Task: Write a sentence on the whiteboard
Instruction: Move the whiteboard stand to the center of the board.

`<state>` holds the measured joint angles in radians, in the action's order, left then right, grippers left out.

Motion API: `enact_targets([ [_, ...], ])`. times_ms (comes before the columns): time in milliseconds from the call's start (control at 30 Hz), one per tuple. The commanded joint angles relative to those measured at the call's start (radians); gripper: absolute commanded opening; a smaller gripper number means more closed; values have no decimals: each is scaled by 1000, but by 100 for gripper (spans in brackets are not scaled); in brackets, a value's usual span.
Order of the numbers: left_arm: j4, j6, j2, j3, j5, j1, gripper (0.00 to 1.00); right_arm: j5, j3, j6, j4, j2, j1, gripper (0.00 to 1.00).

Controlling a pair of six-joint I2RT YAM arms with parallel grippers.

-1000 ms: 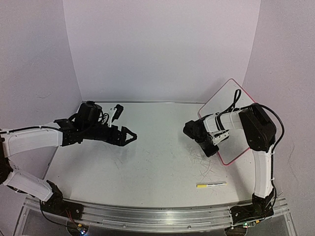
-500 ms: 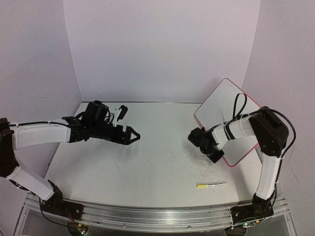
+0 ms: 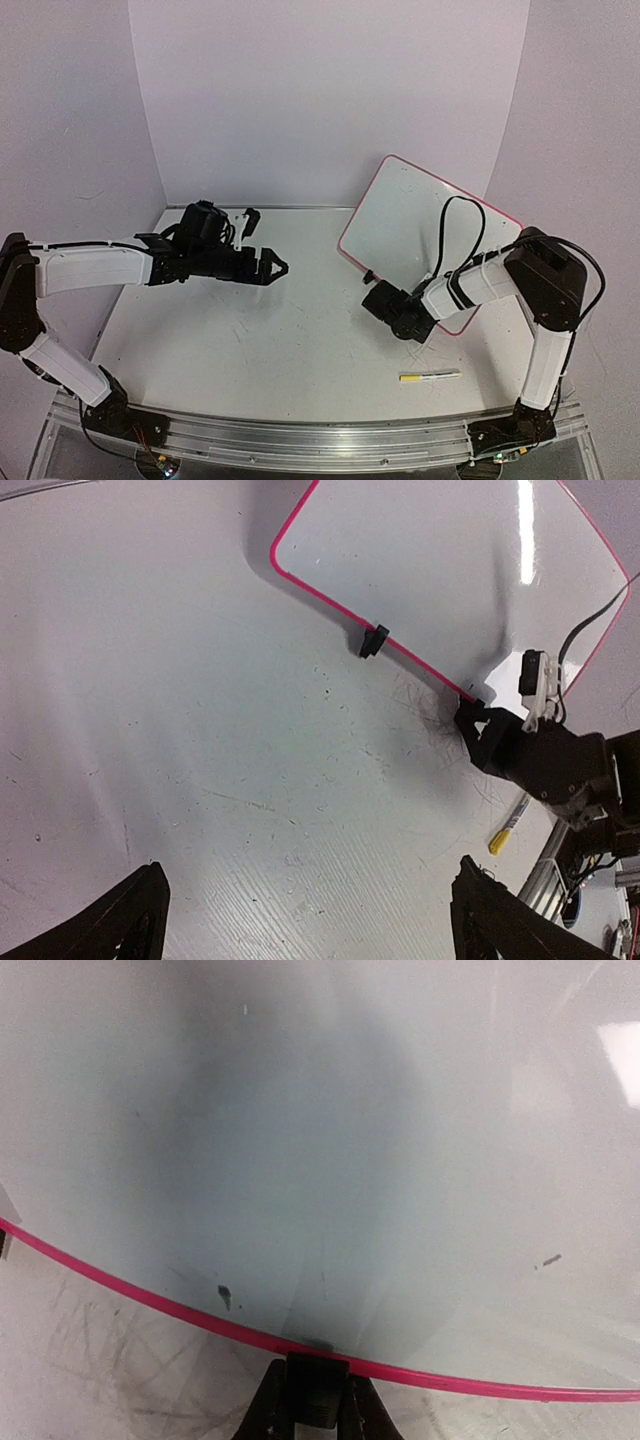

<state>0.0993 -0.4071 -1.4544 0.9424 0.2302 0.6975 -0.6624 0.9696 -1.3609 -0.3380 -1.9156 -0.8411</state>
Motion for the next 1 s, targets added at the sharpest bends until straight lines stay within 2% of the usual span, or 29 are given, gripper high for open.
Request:
enact_targets([
  [0,-57,-31,23,33,-86,-1,99,132,-34,205,188,-11,-76,0],
  [367,-58,-104,110,-17,-263,-31,99,343,-225,652,582,41,-109,0],
  [500,-74,-139,173,-72,-284,-50,99,445,-312,837,714,81,-118,0],
  [700,-129,-162,251,-151,-263,-64,99,515,-406,978,845,128,-121,0],
  [867,-155,-206,251,-173,-136,-124,100,602,-442,1068,902,126,-120,0],
  [967,-173,-211,281,-203,-105,-129,100,603,-468,1097,954,117,-119,0],
])
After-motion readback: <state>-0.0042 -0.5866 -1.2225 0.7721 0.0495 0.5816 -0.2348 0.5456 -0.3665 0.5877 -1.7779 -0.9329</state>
